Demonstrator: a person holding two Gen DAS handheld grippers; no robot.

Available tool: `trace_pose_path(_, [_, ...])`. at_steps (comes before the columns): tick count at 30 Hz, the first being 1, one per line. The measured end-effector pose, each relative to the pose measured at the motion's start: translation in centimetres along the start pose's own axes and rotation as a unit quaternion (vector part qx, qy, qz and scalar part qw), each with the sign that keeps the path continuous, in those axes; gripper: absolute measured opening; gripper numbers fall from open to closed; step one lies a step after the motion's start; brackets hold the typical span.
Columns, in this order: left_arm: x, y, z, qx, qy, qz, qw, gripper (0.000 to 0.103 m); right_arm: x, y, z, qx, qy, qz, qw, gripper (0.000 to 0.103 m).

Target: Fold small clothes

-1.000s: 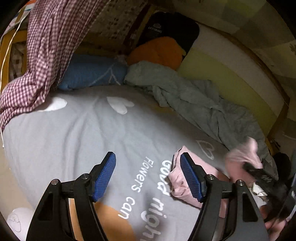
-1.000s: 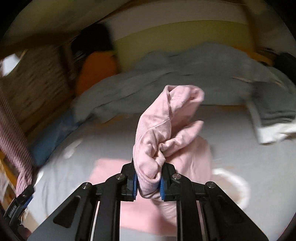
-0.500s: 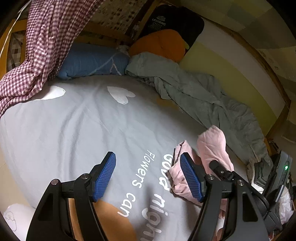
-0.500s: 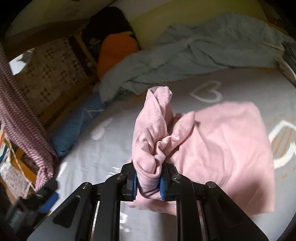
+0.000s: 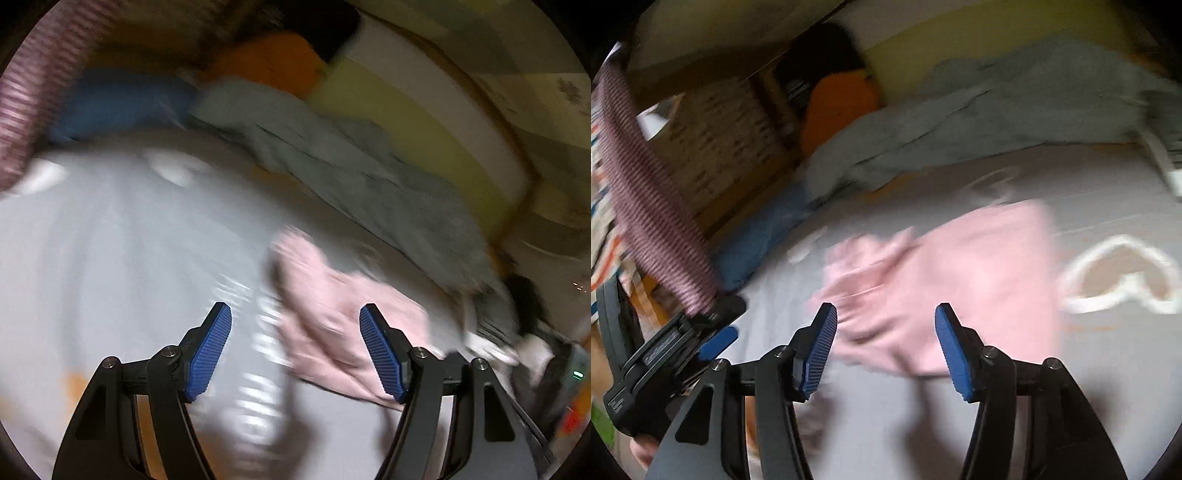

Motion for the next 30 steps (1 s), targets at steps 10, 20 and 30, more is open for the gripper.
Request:
trace_pose_path(10, [7.9,-1.6,-1.3,-0.019,0.083,-0.068,0.9941,0.07,4.0,0.9,9.3,0.149,0.027,-0.063,0.986,0.07])
trace_pose_path(20, [4.7,0.3,-2.4,-0.075,0.013,-0.012,0.997,0.076,5.1,0.8,10.4,0.148,0.059,-0.071,0.985,0.07])
trace_pose_path(30, [9.6,-1.7,-1.8,-0.132,-0.11,-0.145,0.9744,0.021,9.1,0.6,9.1,0.147,0.112,-0.098,0.978,0.05])
Point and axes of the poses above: each gripper's, at about its wrist camera, not at the fingertips, and x roughly the way its jaws point, z to its right, y to its top, the point moved 5 cm from there along x, roughly the way its jaws point, and after that the axes turned 1 degree about z, right-handed, at the moved point
